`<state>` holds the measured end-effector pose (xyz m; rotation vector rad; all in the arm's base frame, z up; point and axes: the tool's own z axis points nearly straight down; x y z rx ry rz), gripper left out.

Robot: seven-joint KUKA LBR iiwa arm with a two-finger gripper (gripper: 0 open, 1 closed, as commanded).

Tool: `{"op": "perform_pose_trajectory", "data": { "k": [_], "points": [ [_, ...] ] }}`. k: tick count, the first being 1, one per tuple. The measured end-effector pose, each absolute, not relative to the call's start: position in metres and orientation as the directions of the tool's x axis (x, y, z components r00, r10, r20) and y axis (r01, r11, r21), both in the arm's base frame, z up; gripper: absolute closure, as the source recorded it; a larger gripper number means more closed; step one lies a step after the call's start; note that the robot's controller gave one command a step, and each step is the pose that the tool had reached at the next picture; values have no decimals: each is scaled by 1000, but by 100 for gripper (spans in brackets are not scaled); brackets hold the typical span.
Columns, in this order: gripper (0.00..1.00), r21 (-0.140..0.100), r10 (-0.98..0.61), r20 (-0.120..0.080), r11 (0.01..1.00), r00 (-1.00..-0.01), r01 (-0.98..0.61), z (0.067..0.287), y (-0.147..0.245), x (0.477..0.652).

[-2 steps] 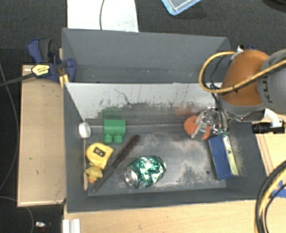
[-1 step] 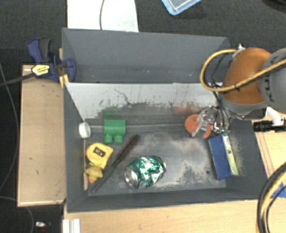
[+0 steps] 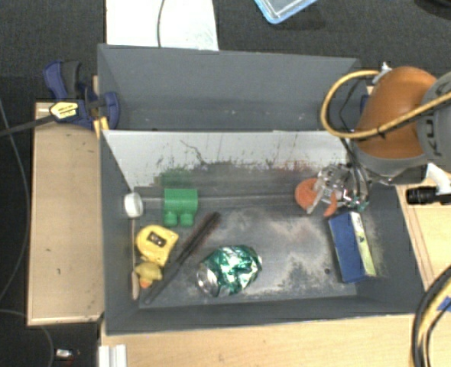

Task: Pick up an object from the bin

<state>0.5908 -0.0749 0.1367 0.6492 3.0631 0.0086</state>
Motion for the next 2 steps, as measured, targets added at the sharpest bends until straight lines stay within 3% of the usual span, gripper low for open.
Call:
{"op": "perform_pose_trajectory", "data": {
  "k": [1, 2],
  "points": [
    [100, 11, 405, -19, 914, -914, 405, 175, -75, 594],
    [100, 11, 402, -21, 916, -916, 401, 200, -76, 594]
  ]
}}
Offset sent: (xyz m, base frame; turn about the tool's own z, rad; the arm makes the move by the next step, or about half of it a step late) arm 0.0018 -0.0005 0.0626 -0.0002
